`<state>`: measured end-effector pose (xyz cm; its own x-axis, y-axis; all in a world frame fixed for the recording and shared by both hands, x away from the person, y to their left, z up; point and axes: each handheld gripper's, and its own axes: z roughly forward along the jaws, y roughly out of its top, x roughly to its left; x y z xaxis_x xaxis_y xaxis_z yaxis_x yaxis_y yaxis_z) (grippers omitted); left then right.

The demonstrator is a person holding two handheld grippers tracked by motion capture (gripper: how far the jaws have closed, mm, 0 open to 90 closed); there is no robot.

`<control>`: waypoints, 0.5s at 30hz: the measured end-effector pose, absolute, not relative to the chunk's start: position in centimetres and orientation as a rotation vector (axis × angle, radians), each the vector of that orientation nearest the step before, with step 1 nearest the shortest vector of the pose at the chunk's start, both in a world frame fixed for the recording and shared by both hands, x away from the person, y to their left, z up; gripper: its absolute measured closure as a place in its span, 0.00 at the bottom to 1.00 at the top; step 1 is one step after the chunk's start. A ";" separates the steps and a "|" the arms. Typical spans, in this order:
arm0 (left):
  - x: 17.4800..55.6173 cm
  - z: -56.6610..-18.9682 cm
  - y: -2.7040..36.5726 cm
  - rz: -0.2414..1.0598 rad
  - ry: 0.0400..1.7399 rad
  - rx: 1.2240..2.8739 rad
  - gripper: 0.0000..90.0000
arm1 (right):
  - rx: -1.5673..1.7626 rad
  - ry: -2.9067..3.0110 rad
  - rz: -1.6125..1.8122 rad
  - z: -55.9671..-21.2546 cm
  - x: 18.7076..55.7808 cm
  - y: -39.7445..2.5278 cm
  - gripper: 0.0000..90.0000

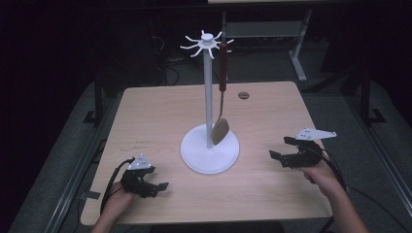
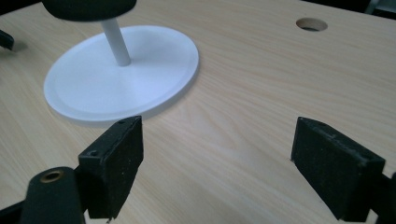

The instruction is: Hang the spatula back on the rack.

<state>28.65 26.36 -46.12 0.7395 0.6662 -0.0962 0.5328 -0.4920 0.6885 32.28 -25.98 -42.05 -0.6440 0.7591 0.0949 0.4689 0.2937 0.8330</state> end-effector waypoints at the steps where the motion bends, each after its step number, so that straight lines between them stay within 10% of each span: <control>1: 28.6 -46.1 26.3 0.237 0.899 2.210 0.15 | 1.117 2.249 1.275 -42.2 32.2 -26.1 0.18; 15: 28.6 -46.1 26.3 0.237 0.894 2.217 0.15 | 1.175 2.295 1.147 -44.3 31.7 -27.0 0.17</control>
<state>28.62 26.33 -46.13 0.7424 0.6636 -0.0924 0.5307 -0.4983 0.6856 31.74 -26.96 -44.32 -0.6111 0.7880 0.0742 0.5323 0.3398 0.7754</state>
